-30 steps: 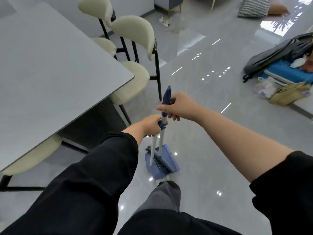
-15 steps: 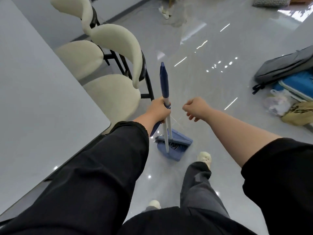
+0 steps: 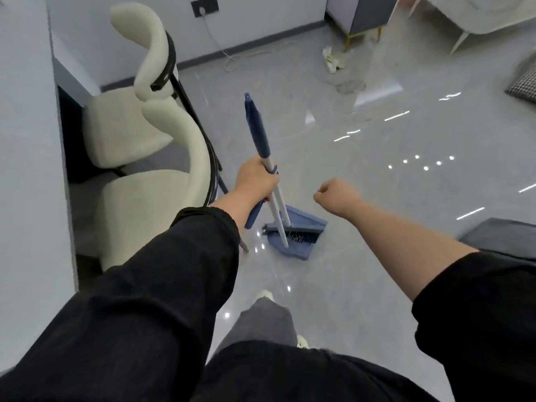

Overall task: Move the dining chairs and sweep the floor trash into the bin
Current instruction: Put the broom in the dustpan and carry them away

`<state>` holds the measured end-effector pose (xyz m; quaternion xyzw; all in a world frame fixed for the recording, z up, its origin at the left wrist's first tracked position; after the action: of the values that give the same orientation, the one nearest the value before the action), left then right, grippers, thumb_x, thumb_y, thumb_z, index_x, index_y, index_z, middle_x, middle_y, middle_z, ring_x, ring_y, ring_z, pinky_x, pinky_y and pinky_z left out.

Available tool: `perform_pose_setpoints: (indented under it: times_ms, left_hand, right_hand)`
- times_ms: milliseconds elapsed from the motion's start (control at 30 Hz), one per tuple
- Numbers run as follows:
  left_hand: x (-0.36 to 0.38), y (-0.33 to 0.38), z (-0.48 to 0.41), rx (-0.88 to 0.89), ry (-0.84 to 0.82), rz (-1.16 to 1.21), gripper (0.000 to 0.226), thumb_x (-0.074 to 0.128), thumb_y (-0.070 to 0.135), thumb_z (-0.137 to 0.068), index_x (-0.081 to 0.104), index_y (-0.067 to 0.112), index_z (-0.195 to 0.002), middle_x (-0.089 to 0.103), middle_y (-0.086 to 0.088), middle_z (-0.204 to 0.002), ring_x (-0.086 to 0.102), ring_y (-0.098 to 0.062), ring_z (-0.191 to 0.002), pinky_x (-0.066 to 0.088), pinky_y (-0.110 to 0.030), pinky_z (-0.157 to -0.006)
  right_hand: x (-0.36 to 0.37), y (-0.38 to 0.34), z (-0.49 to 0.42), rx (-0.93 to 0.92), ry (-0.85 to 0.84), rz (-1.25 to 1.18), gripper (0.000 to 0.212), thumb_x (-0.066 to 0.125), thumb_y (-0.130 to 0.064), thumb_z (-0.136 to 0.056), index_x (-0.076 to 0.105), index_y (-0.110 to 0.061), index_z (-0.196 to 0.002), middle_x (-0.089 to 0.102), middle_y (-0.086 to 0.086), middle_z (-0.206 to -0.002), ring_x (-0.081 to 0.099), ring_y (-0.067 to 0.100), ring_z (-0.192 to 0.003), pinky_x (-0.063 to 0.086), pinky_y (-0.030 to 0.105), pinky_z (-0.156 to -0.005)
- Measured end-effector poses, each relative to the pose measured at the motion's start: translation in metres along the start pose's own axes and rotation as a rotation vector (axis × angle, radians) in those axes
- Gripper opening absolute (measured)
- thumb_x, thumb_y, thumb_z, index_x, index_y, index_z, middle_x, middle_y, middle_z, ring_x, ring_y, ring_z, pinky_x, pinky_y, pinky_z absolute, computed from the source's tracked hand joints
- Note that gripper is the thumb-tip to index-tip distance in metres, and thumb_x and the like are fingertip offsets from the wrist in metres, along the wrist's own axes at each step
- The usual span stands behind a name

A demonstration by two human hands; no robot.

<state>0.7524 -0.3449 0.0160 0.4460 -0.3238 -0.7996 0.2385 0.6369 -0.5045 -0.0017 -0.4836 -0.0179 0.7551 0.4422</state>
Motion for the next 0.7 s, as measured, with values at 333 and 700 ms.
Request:
perform_pose_setpoints:
  times_ms: [333, 700]
  left_hand:
    - [-0.036, 0.117, -0.238, 0.043, 0.075, 0.009, 0.007, 0.058, 0.021, -0.089, 0.056, 0.015, -0.091, 0.059, -0.004, -0.073, 0.064, -0.030, -0.070, 0.059, -0.038, -0.065]
    - [-0.152, 0.198, -0.456, -0.003, 0.225, -0.034, 0.006, 0.058, 0.028, -0.091, 0.054, 0.024, -0.091, 0.058, 0.005, -0.071, 0.065, -0.022, -0.064, 0.051, -0.027, -0.051]
  right_hand:
    - [-0.142, -0.095, -0.234, -0.151, 0.052, 0.224, 0.031, 0.049, -0.018, -0.090, 0.066, 0.000, -0.108, 0.066, 0.018, -0.108, 0.062, 0.034, -0.103, 0.052, 0.038, -0.087]
    - [-0.247, -0.234, -0.452, -0.316, -0.027, 0.326, 0.033, 0.050, -0.020, -0.092, 0.065, 0.002, -0.112, 0.066, 0.019, -0.112, 0.060, 0.034, -0.104, 0.051, 0.036, -0.088]
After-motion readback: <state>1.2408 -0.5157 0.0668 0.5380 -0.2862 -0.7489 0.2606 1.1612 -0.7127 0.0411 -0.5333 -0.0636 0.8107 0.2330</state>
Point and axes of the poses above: each hand's wrist, its own z-axis away from the middle knuckle, its own x-axis out of the palm, y = z × x, the point moved 9 cm from there along -z, towards the middle knuckle
